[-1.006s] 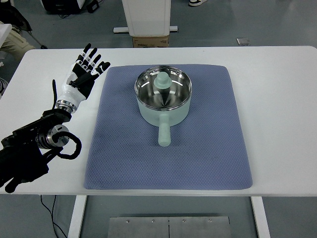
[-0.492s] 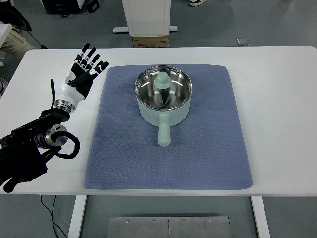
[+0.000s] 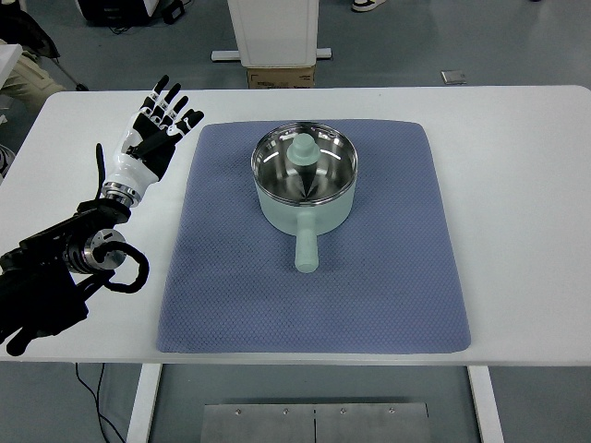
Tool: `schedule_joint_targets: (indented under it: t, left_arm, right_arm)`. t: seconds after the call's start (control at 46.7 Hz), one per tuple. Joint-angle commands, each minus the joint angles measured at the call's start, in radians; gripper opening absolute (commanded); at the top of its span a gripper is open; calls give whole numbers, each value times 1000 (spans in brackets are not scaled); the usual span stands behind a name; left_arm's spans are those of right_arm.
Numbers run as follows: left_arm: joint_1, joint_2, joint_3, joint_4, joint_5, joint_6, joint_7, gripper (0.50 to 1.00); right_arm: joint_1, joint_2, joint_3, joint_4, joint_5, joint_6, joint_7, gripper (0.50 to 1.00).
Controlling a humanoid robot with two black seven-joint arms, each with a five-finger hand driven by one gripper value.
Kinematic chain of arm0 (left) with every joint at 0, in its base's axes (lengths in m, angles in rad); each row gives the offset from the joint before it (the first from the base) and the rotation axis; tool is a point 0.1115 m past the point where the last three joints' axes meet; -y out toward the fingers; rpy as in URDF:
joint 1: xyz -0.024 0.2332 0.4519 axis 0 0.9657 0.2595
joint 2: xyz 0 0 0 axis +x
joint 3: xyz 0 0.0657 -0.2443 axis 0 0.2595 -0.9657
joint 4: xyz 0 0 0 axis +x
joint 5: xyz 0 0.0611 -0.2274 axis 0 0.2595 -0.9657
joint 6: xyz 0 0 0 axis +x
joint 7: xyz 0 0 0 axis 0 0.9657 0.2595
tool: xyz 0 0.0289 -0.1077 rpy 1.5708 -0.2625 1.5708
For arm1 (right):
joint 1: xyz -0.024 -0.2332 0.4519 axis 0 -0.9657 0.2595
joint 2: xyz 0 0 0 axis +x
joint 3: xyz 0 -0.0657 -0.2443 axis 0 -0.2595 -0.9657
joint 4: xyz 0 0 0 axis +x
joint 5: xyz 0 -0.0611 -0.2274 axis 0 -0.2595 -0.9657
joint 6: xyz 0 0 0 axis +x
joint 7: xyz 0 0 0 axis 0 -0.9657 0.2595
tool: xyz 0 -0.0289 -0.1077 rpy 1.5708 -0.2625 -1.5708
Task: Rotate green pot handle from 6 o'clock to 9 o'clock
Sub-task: 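Raise the left hand and swing it over the far side of the pan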
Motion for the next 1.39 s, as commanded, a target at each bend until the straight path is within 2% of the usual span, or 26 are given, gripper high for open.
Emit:
schedule_joint_targets:
  t: [0.0, 0.492, 0.92, 1.37]
  left_arm:
    - [-4, 2, 1, 0, 0, -4, 0, 1000]
    - [-49, 68, 1, -3, 1, -7, 0, 1000]
    - [-61, 74, 1, -3, 9, -10, 0, 1000]
    - [-132, 77, -59, -37, 224, -10, 0, 1000]
  right_arm:
    - [0, 0, 0, 0, 0, 0, 0, 1000]
    - [0, 0, 0, 0, 0, 0, 0, 1000]
    - [0, 0, 0, 0, 0, 0, 0, 1000]
    - [0, 0, 0, 0, 0, 0, 0, 1000]
